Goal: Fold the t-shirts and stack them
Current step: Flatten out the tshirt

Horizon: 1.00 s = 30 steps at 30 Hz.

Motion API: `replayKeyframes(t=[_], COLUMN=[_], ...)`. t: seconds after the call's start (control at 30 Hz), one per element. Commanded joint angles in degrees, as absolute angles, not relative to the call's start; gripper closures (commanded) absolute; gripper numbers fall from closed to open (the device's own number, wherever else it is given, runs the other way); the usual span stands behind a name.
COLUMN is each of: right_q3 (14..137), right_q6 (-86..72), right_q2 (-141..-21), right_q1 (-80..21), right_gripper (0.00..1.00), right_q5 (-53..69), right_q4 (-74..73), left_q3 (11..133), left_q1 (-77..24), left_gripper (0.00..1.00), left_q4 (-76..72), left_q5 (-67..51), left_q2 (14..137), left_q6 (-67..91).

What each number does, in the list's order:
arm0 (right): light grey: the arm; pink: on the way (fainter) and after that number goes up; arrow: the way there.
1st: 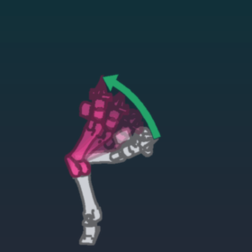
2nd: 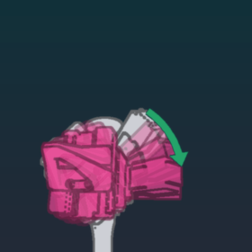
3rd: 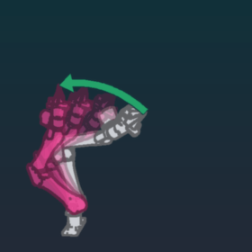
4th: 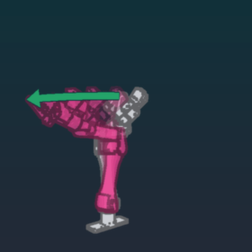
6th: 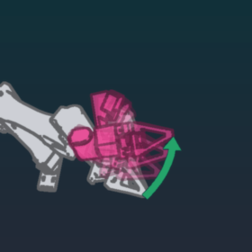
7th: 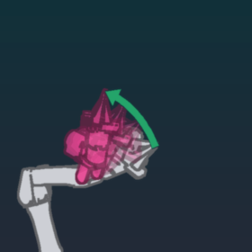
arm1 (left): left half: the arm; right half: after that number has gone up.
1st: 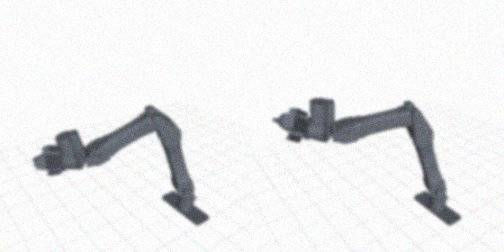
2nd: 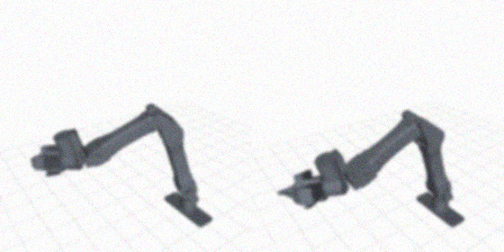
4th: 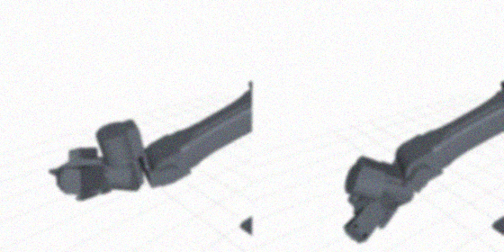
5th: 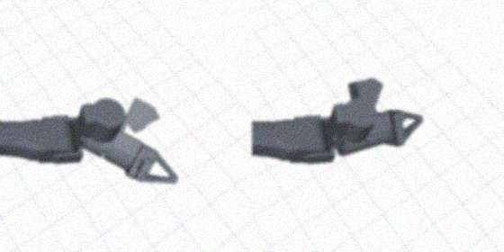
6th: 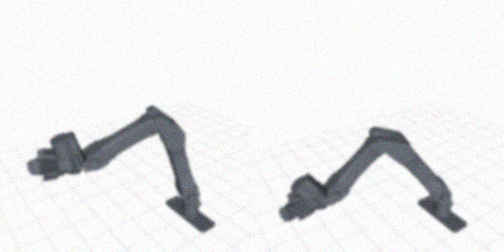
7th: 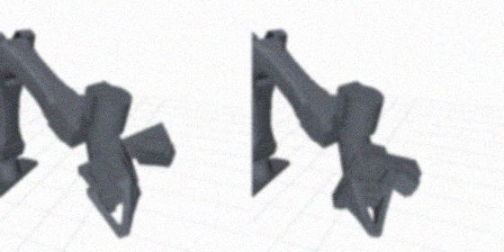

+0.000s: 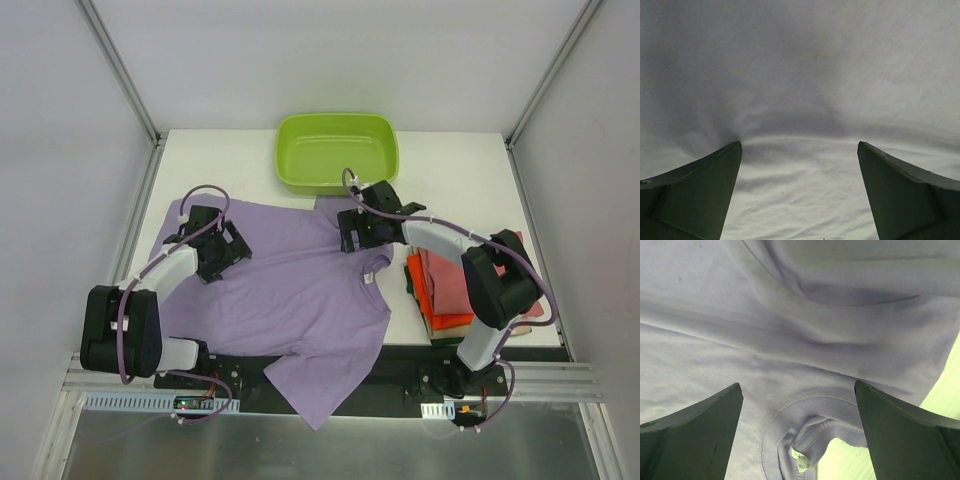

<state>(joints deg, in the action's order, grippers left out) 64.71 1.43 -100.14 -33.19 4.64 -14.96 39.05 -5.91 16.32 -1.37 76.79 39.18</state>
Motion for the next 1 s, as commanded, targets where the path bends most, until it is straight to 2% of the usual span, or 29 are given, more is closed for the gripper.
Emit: replayKeyframes(t=[0.0,0.13,0.33,0.67,0.8,0.83,0.97], right_q3=[68.2,73.4,75.6,77.4,75.6,73.9,71.1], right_q6=[2.4,4.7,-3.6,-4.7,-5.4,-5.3,-1.0], right_q2=[-99.4,-100.8,-104.1,-111.0,-109.8,-108.6,-101.7], right_q1=[-33.8,-33.7,-31.3,-28.9,-29.4,-29.5,-31.3], right_gripper=[0.04,0.04,0.01,0.13,0.08,0.02,0.04], right_q5=[2.7,-3.8,-13.8,-10.1,-10.1,-11.0,-12.2], right_q4=[-14.4,-15.6,-16.3,-11.9,-16.3,-15.9,-17.7], left_q3=[40.7,43.3,47.3,50.0,48.2,47.6,44.3], left_q1=[-5.7,-5.7,-5.7,-5.7,-5.7,-5.8,-5.7], left_gripper=[0.01,0.01,0.01,0.01,0.01,0.01,0.01], left_q4=[19.0,18.9,18.8,18.7,18.5,18.5,17.8], left_q5=[-1.7,-1.8,-0.4,-1.8,-2.1,-2.5,-4.2], left_q2=[73.7,73.3,76.4,82.3,83.0,83.2,85.2], left_q6=[36.7,36.1,35.7,35.4,36.2,36.5,36.7])
